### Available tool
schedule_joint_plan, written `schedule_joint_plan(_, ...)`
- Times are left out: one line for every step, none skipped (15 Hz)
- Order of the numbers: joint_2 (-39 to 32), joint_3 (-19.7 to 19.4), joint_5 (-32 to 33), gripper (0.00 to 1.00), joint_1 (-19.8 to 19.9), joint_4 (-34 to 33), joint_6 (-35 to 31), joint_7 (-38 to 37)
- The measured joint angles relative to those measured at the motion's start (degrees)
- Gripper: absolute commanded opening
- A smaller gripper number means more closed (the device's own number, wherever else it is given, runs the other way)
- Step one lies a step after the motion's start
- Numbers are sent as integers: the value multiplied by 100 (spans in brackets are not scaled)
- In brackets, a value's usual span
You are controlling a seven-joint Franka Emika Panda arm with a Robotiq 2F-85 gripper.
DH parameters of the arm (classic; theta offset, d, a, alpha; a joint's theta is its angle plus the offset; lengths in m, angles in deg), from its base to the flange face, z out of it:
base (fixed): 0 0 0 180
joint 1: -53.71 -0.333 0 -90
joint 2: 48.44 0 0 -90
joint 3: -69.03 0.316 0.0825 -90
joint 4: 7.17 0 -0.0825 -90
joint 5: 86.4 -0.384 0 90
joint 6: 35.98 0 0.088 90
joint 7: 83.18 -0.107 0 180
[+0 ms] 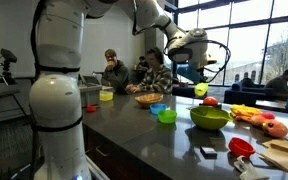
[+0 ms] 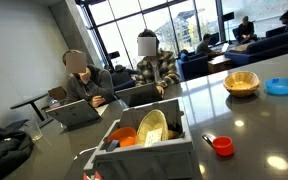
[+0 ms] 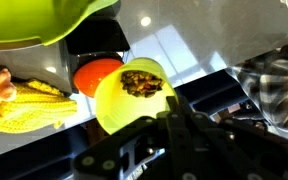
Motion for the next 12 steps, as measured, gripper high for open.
schedule_joint_plan(40,-8,-90,1,6,41,-1,66)
schedule_joint_plan(81,-14,-176,1,21,91,-2,135)
schedule_joint_plan(123,-24,-247,1,35,148,-4,189)
schedule_joint_plan(165,-36,-300,1,51,211,-4,237)
schedule_joint_plan(205,-51,-348,1,63,278,-4,272)
schedule_joint_plan(241,-61,-390,1,77,340,-5,304)
schedule_joint_plan(274,-73,-437,1,87,404,-6,341)
schedule_joint_plan(302,-75,-515,1,99,457,-7,387)
schedule_joint_plan(326,-79,-604,1,103,500,-7,442)
schedule_joint_plan(346,-81,-731,1,103,530,-4,513)
schedule_joint_plan(358,-80,-894,1,103,542,4,611)
schedule_joint_plan(366,-79,-1044,1,103,545,9,713)
